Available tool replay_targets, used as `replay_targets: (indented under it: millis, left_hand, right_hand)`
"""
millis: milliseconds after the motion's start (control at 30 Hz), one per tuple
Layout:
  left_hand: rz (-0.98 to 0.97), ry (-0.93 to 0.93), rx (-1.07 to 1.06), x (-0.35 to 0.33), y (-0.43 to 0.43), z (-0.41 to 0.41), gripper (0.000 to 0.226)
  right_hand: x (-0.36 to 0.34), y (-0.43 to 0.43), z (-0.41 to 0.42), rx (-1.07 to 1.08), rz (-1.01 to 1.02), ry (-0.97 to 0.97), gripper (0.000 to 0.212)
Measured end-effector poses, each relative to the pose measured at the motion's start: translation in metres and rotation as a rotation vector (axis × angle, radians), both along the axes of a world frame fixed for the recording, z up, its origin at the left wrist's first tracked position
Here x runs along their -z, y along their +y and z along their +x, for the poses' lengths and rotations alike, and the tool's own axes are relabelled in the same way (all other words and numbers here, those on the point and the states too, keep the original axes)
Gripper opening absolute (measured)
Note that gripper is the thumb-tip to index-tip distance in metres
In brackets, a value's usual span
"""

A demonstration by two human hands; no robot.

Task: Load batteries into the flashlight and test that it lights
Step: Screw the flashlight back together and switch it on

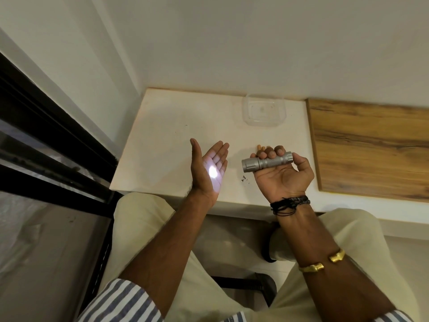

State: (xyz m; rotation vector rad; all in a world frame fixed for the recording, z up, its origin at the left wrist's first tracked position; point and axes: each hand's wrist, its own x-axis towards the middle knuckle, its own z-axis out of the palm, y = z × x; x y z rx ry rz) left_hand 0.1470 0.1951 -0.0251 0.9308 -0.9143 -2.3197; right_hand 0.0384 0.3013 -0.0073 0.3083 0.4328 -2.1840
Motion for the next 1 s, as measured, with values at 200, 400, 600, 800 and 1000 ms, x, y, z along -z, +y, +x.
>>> replay_targets:
  millis: [200, 400, 600, 800, 1000]
  left_hand:
    - [0.013, 0.017, -0.009, 0.002, 0.0, 0.001, 0.087]
    - [0.005, -0.025, -0.115, 0.007, -0.008, 0.001, 0.085]
    - [-0.12, -0.101, -0.261, 0.012, -0.013, 0.008, 0.081]
    - [-0.109, -0.104, -0.284, 0.013, -0.017, 0.009, 0.082]
    - [-0.099, -0.084, -0.269, 0.015, -0.018, 0.009, 0.081]
  right_hand:
    - [-0.003, -0.001, -0.001, -0.074, 0.039, 0.1, 0.009]
    - [0.002, -0.005, 0.002, -0.089, 0.317, 0.443, 0.023]
    - [0.001, -0.002, 0.01, 0.096, 0.582, 1.094, 0.023]
    - [-0.003, -0.003, 0.016, 0.189, 0.504, 1.215, 0.021]
    - [-0.011, 0.001, 0.012, 0.252, 0.64, 1.275, 0.027]
